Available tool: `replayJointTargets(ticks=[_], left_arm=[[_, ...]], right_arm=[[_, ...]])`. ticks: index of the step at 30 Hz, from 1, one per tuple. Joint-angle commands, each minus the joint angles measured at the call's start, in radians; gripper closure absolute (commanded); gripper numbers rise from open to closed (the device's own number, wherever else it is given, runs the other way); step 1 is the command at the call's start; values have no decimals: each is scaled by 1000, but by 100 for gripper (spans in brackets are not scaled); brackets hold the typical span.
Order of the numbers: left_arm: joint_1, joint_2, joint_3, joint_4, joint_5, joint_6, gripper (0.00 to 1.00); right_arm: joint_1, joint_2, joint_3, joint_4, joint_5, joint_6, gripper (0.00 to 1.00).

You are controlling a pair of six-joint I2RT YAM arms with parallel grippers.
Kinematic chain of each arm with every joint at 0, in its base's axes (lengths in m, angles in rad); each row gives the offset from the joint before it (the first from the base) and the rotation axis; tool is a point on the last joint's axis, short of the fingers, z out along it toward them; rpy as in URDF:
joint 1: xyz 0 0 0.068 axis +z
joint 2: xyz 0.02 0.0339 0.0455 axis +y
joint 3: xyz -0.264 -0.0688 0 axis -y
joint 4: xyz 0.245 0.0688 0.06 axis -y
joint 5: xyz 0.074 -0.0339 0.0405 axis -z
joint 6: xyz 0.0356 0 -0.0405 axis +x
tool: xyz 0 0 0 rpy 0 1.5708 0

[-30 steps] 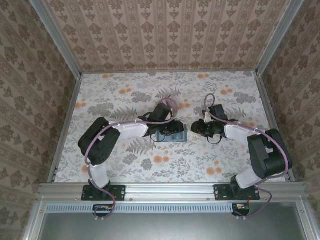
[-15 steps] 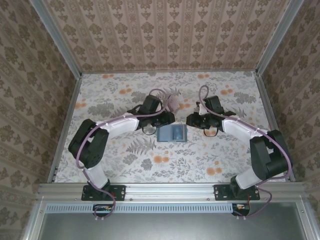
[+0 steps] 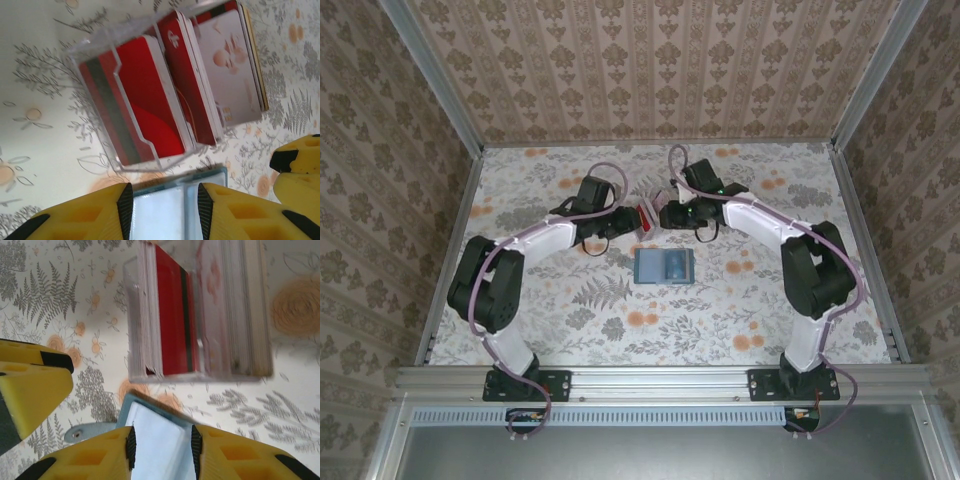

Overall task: Put the credit cards into the card holder
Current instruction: Pick up the credit card from the storage box.

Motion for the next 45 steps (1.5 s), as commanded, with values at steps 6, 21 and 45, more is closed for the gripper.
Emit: replayJointTargets(ticks=[6,21,45], left_arm=[[36,115,57,85,90,29,60],[40,213,54,159,124,-5,60],[39,218,-33,254,126,-65,62]], right_arm=[[35,143,209,-131,79,-22,58],[78,345,457,-233,168,-59,53],[88,299,428,-188,109,-31,63]])
